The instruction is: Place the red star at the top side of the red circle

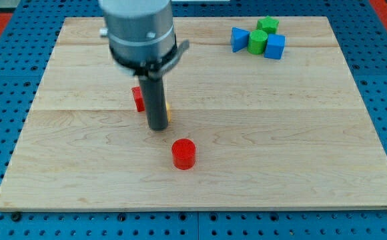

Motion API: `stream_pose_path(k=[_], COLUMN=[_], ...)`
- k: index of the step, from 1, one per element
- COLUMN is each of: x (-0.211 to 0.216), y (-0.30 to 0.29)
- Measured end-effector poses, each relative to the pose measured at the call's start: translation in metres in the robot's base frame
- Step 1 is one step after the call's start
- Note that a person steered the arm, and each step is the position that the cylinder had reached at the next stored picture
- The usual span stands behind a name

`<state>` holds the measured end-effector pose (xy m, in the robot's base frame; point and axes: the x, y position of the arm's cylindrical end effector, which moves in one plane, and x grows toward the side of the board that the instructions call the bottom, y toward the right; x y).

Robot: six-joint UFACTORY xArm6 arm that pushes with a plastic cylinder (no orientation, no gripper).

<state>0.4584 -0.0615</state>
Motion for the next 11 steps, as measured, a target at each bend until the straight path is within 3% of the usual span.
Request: stream_pose_path(k=[2,3,4,5,6,9,11], x=[-0.107,-0.114,-0.084,-0.014,0.030,-0.039,-0.051], y=[0.012,-0.026,-0.054,-0.013,0.033,0.028,0.028])
